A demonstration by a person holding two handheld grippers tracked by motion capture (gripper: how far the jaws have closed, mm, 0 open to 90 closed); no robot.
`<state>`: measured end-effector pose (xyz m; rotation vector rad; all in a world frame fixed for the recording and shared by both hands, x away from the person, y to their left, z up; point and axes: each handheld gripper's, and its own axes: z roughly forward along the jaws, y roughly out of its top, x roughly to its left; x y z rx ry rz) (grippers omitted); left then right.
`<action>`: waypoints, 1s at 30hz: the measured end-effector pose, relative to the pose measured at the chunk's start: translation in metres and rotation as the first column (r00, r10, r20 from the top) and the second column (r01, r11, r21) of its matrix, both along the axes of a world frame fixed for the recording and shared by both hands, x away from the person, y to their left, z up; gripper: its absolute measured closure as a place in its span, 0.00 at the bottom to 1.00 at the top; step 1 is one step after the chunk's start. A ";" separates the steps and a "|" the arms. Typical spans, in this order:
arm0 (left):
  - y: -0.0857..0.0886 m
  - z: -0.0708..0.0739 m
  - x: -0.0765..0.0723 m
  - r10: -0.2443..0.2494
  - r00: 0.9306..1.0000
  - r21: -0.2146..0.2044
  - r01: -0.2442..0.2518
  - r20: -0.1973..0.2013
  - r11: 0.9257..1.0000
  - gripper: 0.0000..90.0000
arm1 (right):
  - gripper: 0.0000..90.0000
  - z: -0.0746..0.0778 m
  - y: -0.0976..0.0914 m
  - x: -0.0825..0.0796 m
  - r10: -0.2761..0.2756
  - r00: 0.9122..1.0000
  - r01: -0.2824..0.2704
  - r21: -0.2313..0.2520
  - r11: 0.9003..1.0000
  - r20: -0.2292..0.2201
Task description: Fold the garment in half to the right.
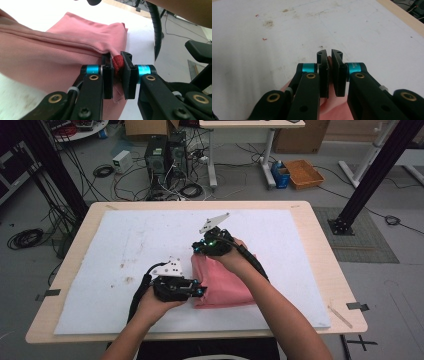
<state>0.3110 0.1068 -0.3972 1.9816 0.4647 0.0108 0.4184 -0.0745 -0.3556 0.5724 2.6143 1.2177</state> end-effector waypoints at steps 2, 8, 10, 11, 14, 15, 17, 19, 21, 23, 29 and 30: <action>-0.010 0.001 0.003 -0.005 1.000 0.010 0.005 -0.001 1.000 0.90 | 0.95 0.000 -0.008 0.000 -0.016 1.000 0.016 0.006 1.000 0.002; -0.042 0.003 0.013 -0.029 1.000 0.046 0.029 -0.003 0.999 0.90 | 0.95 -0.004 -0.035 0.003 -0.061 0.998 0.061 0.008 0.998 -0.005; -0.051 0.002 0.016 -0.033 0.999 0.046 0.034 -0.007 0.998 0.90 | 0.95 -0.005 -0.045 0.004 -0.080 0.997 0.080 0.013 0.997 -0.006; -0.056 0.002 0.017 -0.037 0.999 0.044 0.038 -0.012 0.998 0.90 | 0.95 -0.005 -0.050 0.004 -0.089 0.996 0.089 0.014 0.996 -0.010; -0.067 0.000 0.020 -0.053 0.998 0.052 0.054 -0.015 0.997 0.90 | 0.95 -0.007 -0.063 0.004 -0.110 0.994 0.110 0.017 0.994 -0.011; -0.072 -0.001 0.022 -0.059 0.998 0.050 0.059 -0.019 0.997 0.90 | 0.95 -0.007 -0.069 0.004 -0.119 0.993 0.119 0.020 0.993 -0.015; -0.080 -0.002 0.024 -0.067 0.997 0.055 0.068 -0.024 0.996 0.90 | 0.95 -0.009 -0.076 0.003 -0.129 0.992 0.130 0.020 0.991 -0.013; -0.088 -0.003 0.027 -0.074 0.997 0.066 0.076 -0.031 0.995 0.90 | 0.95 -0.011 -0.083 0.003 -0.141 0.990 0.142 0.018 0.990 -0.018; -0.097 -0.004 0.030 -0.078 0.996 0.073 0.081 -0.032 0.994 0.90 | 0.95 -0.013 -0.089 0.004 -0.150 0.989 0.150 0.011 0.989 -0.014; -0.104 -0.005 0.032 -0.084 0.996 0.078 0.086 -0.033 0.993 0.90 | 0.95 -0.013 -0.094 0.004 -0.161 0.987 0.161 0.015 0.987 -0.020; -0.124 -0.007 0.036 -0.111 0.993 0.091 0.114 -0.037 0.989 0.90 | 0.95 -0.015 -0.111 0.002 -0.186 0.982 0.186 0.013 0.982 -0.020; -0.127 -0.007 0.036 -0.114 0.993 0.092 0.117 -0.036 0.989 0.90 | 0.95 -0.016 -0.115 0.002 -0.188 0.982 0.188 0.014 0.982 -0.018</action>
